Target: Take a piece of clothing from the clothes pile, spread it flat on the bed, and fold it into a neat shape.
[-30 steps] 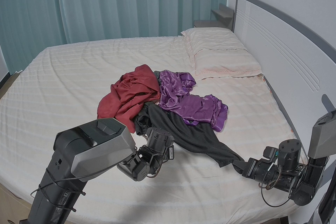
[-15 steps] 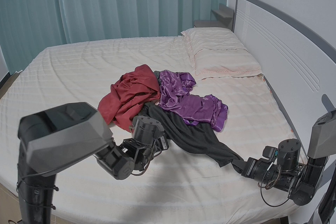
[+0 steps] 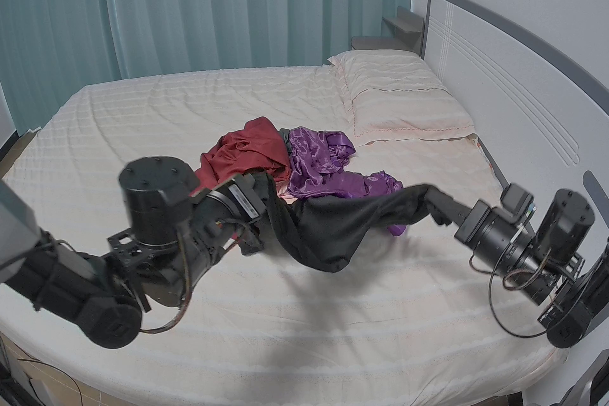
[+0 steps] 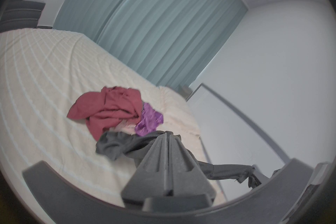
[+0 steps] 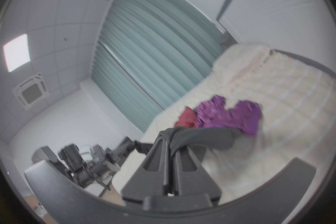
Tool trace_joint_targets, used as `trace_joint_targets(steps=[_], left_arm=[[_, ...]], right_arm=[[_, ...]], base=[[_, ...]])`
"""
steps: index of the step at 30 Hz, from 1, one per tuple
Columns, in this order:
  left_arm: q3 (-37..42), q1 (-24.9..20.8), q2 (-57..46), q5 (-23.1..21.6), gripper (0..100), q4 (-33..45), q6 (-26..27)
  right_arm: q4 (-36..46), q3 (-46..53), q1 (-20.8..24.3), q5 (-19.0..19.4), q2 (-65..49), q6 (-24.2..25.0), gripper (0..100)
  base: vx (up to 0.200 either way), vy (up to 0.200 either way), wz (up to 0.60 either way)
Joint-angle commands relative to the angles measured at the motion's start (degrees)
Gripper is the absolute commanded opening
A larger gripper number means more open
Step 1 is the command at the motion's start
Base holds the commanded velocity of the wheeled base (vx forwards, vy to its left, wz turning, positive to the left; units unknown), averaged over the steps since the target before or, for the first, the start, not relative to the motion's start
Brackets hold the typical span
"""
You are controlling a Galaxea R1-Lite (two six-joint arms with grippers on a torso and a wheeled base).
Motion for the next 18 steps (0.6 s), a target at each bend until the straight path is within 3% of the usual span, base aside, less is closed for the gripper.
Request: trace_joint_targets(steps=[1, 7, 10, 18], left_arm=[[3.45, 0.2, -18.29, 0.64, 0, -2.04, 0.13], [7.59, 2.23, -22.59, 0.64, 0, -2.04, 0.13], [13.65, 2.23, -21.28, 0.64, 0, -2.21, -0.22], [17.08, 3.54, -14.68, 0.91, 0, -2.21, -0.92]], right_arm=[[2.21, -7.45, -1.76, 1.84, -13.75, -0.58, 0], [1.94, -6.57, -3.17, 2.63, -13.83, 0.21, 0], [1.59, -2.79, -2.03, 2.72, -9.61, 0.12, 0], [-0.52, -1.47, -1.76, 2.02, -0.39, 0.38, 0]], base=[[0.0, 0.0, 0.0], [0.0, 0.0, 0.0], [0.0, 0.0, 0.0], [0.0, 0.0, 0.0]])
